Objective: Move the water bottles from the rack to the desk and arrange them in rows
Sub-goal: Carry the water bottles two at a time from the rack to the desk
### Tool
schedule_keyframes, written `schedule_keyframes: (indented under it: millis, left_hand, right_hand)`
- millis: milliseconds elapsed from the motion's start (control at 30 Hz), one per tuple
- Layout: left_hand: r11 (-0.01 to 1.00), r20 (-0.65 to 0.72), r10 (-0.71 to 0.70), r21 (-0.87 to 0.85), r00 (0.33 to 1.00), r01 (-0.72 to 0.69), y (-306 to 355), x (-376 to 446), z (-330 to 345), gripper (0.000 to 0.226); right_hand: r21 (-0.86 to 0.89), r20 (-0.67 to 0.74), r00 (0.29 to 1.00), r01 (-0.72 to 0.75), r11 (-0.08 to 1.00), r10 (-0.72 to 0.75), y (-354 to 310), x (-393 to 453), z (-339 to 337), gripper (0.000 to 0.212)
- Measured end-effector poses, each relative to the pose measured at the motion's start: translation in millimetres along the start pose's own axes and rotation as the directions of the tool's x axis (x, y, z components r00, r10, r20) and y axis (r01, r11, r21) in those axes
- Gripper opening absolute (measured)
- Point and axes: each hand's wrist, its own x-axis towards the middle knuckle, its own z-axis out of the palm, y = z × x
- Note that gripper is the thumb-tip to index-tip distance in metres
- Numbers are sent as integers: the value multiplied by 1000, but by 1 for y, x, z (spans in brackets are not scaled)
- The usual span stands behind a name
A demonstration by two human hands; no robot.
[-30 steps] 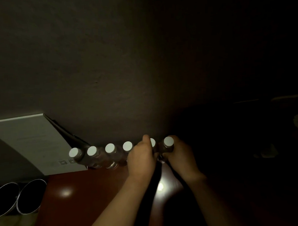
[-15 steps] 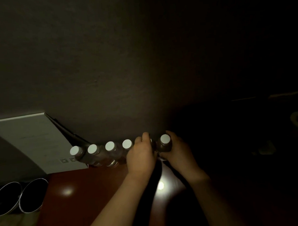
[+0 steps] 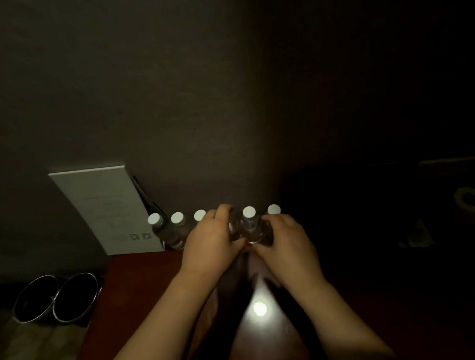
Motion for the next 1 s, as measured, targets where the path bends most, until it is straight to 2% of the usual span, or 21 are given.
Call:
schedule_keyframes:
  millis: [267, 500, 733, 867, 1000]
  left_hand:
    - [989, 31, -95, 114, 995, 91, -57, -82, -59, 64]
    - [972, 13, -225, 73, 974, 224, -139, -188, -120, 61]
    - [935, -23, -334, 116, 942, 335, -246, -329, -192, 56]
    - [885, -81, -435, 144, 897, 442, -309, -413, -229, 59]
    - [827, -141, -526, 147, 839, 543, -364, -489, -263, 60]
  right_hand:
    - [-135, 185, 966, 207, 969, -180, -81, -69, 12, 54]
    - [-137, 303, 902, 361, 922, -308, -181, -138, 46, 58]
    - [-125, 398, 795, 542, 831, -458, -310, -238, 99, 53]
    - [-122, 436, 735, 621, 774, -520, -380, -290, 140, 47]
    - [-83, 508, 642, 700, 709, -574, -446, -334, 179, 50]
